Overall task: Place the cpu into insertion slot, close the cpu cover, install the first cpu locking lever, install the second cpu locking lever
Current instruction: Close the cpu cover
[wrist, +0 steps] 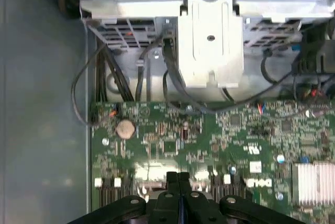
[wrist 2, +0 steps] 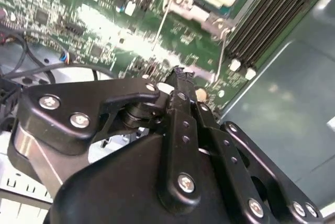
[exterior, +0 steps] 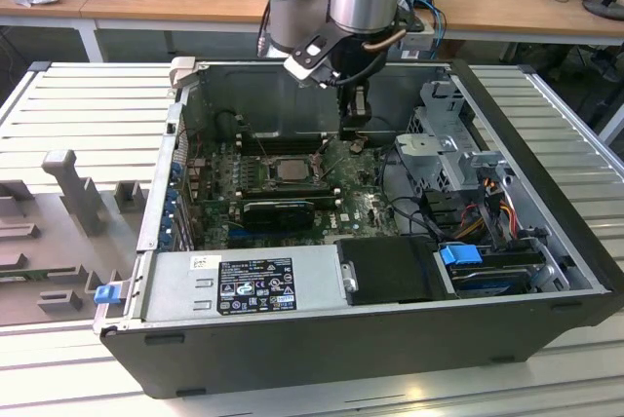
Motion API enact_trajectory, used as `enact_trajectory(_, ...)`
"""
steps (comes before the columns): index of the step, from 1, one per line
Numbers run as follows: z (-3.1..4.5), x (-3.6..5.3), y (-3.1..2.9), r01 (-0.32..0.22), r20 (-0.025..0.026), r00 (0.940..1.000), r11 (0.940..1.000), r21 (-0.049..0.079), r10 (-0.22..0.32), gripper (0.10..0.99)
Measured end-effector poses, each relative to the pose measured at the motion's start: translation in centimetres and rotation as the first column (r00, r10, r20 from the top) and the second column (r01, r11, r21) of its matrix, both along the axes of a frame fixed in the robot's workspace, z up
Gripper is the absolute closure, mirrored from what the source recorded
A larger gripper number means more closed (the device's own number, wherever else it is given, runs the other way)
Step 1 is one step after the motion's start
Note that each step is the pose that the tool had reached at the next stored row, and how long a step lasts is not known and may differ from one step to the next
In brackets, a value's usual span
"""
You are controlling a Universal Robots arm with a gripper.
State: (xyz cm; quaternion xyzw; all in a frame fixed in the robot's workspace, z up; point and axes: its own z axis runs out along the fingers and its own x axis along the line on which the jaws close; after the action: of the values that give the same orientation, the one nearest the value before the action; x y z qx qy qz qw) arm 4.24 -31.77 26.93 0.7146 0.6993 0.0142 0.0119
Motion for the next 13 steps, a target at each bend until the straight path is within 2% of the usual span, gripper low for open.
enact_trajectory(1,-0.18,0.57,0.00,-0.003,-0.0019,1.0000,1.0000,0.000,0.003,0.980)
enact_trajectory(3,-0.53,1.02,0.00,-0.013,-0.0037,0.9999,0.9999,0.000,0.013,0.980)
enact_trajectory(5,-0.79,1.14,0.00,-0.021,-0.0047,0.9998,0.9998,0.000,0.021,0.980)
enact_trajectory(6,-1.07,1.09,0.00,-0.032,-0.0070,0.9995,0.9995,0.001,0.032,0.980)
enact_trajectory(8,-1.26,0.75,0.00,-0.040,-0.0079,0.9991,0.9992,0.004,0.040,0.980)
enact_trajectory(13,-1.67,-1.00,0.00,-0.056,-0.0089,0.9984,0.9984,0.009,0.056,0.980)
